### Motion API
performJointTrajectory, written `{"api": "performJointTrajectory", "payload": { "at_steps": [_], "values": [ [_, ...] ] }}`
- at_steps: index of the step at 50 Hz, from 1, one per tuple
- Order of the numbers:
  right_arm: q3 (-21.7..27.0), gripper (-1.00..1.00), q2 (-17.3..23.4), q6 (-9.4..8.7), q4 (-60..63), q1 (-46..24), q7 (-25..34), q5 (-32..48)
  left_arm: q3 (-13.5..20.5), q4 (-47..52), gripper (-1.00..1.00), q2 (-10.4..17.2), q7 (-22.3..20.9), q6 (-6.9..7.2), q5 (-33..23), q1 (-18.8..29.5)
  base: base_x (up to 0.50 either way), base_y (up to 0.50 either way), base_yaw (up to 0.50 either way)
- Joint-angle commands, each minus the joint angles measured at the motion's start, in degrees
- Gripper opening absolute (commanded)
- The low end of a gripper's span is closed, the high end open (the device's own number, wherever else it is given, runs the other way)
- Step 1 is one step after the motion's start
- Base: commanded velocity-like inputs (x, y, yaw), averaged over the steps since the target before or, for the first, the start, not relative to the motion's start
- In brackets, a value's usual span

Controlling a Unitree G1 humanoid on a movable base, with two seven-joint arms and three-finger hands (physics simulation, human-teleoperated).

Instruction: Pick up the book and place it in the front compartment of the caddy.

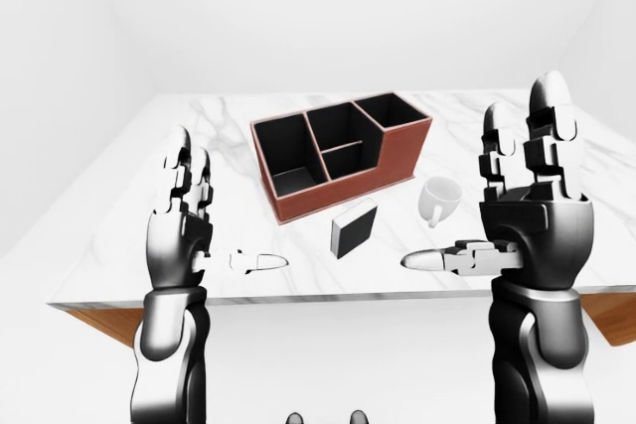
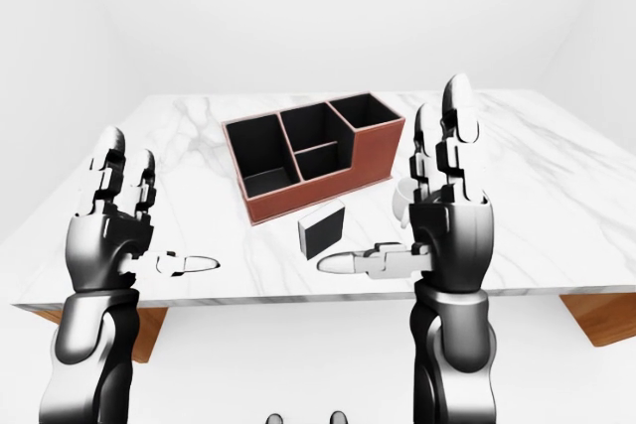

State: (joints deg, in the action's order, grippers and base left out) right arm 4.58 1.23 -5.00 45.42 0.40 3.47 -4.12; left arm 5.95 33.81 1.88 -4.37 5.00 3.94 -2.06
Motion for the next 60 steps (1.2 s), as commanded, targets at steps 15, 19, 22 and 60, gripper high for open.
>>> {"api": "performJointTrajectory", "payload": {
  "at_steps": [15, 19, 22, 60],
  "values": [
    [0.9, 1.00, 0.4, 0.00, 0.5, -0.3, -0.5, -2.4, 0.0, 0.1, 1.00, -0.2, 0.0, 0.00, 0.2, 0.1, 0.15, 0.00, 0.00],
    [0.7, 1.00, 0.5, 0.00, 0.5, -0.2, -0.5, -2.2, -0.1, -0.2, 1.00, -0.2, 0.0, 0.00, 0.2, 0.0, 0.50, 0.00, 0.00],
    [0.8, 1.00, 0.5, 0.00, 0.5, -0.3, -0.5, -2.2, -0.2, -0.4, 1.00, -0.2, 0.0, 0.00, 0.2, 0.0, 0.50, 0.00, 0.00],
    [-0.7, 1.00, 0.1, 0.00, -0.5, -0.1, -1.0, 1.2, 0.3, 0.0, 1.00, -0.1, 0.0, 0.00, 0.4, 0.3, 0.20, 0.00, 0.00]
  ]
}}
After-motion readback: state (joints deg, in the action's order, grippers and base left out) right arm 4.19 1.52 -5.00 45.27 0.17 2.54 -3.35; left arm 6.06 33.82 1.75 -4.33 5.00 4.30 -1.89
